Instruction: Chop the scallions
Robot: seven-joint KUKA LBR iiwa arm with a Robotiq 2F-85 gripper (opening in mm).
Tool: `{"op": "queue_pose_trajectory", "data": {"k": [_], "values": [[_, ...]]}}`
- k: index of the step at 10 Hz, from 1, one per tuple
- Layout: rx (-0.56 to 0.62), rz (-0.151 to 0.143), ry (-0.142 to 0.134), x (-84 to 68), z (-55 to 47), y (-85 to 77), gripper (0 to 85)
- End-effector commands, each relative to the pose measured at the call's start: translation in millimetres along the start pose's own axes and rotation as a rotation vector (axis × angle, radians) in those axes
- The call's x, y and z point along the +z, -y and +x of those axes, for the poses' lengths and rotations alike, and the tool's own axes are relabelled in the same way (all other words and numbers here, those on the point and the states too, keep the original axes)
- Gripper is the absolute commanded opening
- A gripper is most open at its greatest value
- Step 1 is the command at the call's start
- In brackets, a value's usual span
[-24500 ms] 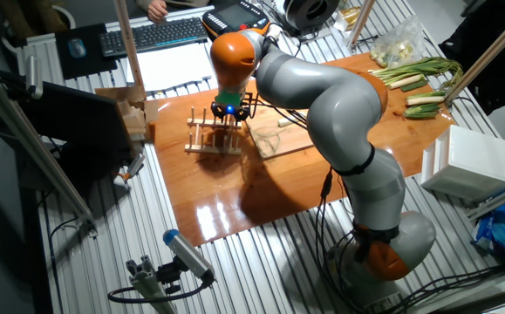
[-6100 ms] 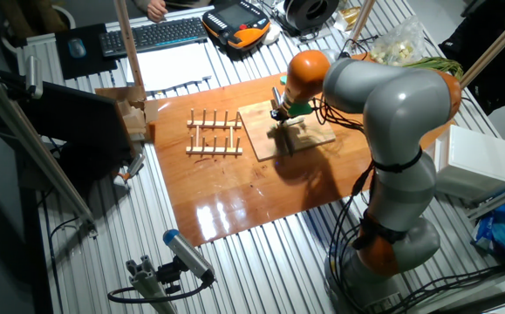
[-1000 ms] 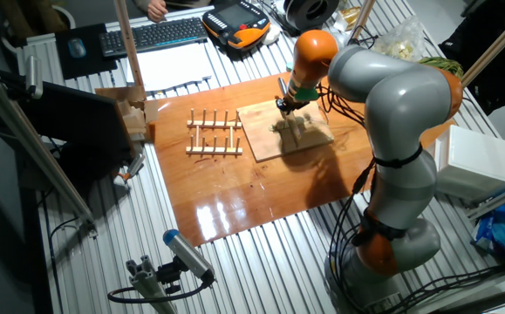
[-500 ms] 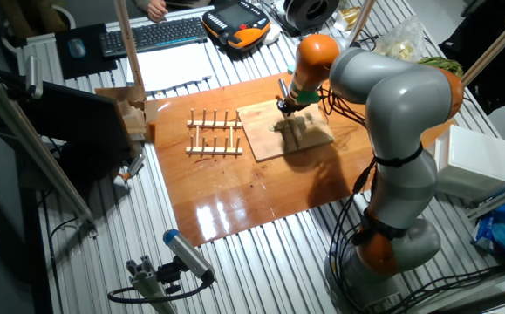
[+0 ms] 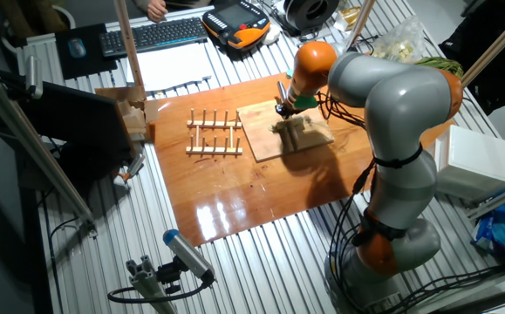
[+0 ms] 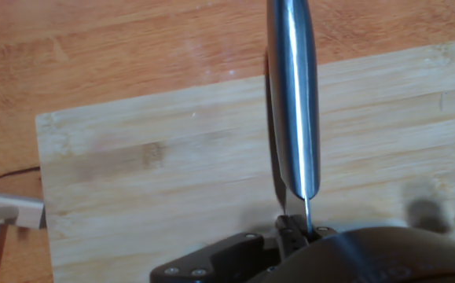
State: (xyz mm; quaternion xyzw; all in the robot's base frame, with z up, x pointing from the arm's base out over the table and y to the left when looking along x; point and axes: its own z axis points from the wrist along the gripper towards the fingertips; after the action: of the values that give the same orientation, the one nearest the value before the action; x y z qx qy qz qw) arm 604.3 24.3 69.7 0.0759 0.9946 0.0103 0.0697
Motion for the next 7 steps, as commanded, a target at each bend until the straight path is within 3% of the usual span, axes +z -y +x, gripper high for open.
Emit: {"op": "queue_pose_trajectory", "data": {"k": [1,5,7], "values": [[0.002,0.001,0.004,1.5,0.7,-0.6,0.0],[0.018,0.000,0.013,8.6,12.8,-4.8,0.0],[0.019,-0.009,0.001,4.9,19.0,-4.7,0.0]]}}
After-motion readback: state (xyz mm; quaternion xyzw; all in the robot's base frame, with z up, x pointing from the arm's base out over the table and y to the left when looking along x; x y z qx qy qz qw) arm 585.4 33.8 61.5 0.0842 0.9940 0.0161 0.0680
